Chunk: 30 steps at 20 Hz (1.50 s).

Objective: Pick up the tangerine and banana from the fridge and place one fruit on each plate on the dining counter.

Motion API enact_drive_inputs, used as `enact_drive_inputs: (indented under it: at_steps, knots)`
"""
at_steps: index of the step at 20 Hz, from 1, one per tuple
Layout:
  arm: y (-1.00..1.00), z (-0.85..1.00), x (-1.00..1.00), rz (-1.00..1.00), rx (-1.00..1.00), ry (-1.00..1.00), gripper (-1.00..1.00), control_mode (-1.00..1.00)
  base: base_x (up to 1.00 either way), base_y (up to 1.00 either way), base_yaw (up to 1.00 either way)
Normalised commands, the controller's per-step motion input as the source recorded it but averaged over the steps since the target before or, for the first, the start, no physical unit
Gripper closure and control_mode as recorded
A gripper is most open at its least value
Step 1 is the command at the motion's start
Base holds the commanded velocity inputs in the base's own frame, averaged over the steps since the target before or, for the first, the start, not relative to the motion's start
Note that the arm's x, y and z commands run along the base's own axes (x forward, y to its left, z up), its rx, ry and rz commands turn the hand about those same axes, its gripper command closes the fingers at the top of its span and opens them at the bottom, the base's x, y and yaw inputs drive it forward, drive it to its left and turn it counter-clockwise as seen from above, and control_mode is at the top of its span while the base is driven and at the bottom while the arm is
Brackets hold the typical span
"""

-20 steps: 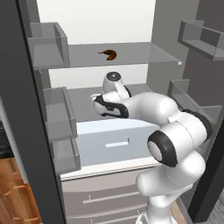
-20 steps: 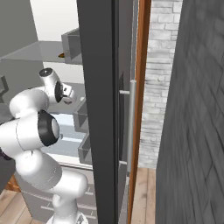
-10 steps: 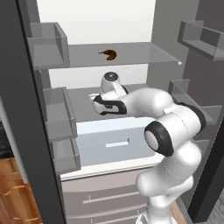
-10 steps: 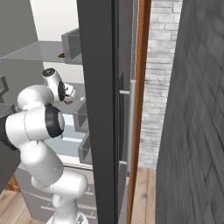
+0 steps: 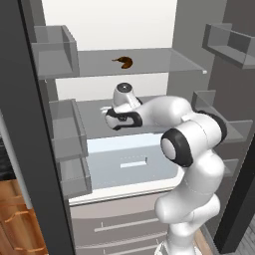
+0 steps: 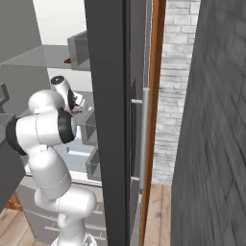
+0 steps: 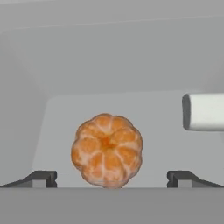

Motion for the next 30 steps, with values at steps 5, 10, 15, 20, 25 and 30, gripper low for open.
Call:
enact_drive_inputs:
  at_steps: [5,10,15,20,25,30]
  knots:
    - [0.0,-0.09,0.3,0.0,0.02,0.02,-1.0,-1.0,0.0,0.0,0.0]
    - [0.0,-0.13,0.08,0.0,0.01,0.01,-1.0,-1.0,0.0,0.0,0.0]
    - [0.0,-0.2,0.0,0.0,0.0,0.0,-1.0,-1.0,0.0,0.0,0.0]
    - [0.07,-0.25,0.0,0.0,0.0,0.01,1.0,-1.0,0.0,0.0,0.0]
    - [0.03,-0.09,-0.16,0.0,0.01,-0.03,1.0,-1.0,0.0,0.0,0.0]
    - [-0.2,0.22,-0.96,-0.01,0.07,-0.21,1.0,-1.0,0.0,0.0,0.0]
